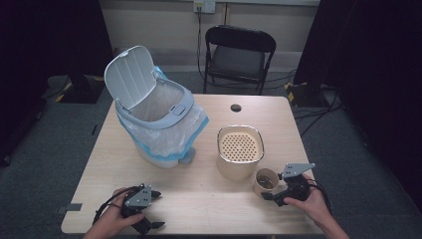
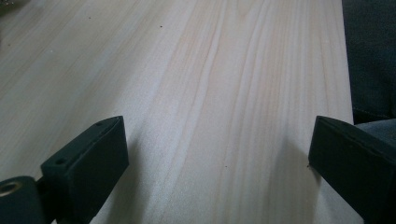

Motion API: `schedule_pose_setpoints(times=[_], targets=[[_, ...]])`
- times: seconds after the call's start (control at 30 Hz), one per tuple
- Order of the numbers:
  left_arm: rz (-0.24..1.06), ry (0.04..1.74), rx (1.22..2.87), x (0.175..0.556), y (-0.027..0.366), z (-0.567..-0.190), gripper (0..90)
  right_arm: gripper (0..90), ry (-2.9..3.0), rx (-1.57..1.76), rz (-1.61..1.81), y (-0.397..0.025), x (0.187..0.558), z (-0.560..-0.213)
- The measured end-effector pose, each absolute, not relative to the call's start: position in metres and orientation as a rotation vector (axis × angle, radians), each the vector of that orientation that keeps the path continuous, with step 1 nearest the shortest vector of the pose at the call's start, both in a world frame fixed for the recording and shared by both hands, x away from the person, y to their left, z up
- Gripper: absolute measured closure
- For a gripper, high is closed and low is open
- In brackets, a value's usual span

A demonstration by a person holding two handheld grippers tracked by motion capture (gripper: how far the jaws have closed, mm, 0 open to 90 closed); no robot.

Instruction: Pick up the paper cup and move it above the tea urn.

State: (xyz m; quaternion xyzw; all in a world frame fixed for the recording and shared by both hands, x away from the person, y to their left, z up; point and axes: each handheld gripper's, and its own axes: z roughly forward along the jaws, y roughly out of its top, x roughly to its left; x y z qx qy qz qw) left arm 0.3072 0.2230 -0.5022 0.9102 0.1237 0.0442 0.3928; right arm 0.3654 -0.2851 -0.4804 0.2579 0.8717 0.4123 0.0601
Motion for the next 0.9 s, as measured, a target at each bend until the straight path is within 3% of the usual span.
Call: schedule_pose_setpoints(times=[0.9], targets=[[0.111,0.317,2.308,0.307,0.223,-0.502,4.2,20.8,2.623,0.732,1.327,-0.273,0.372,-0.477]])
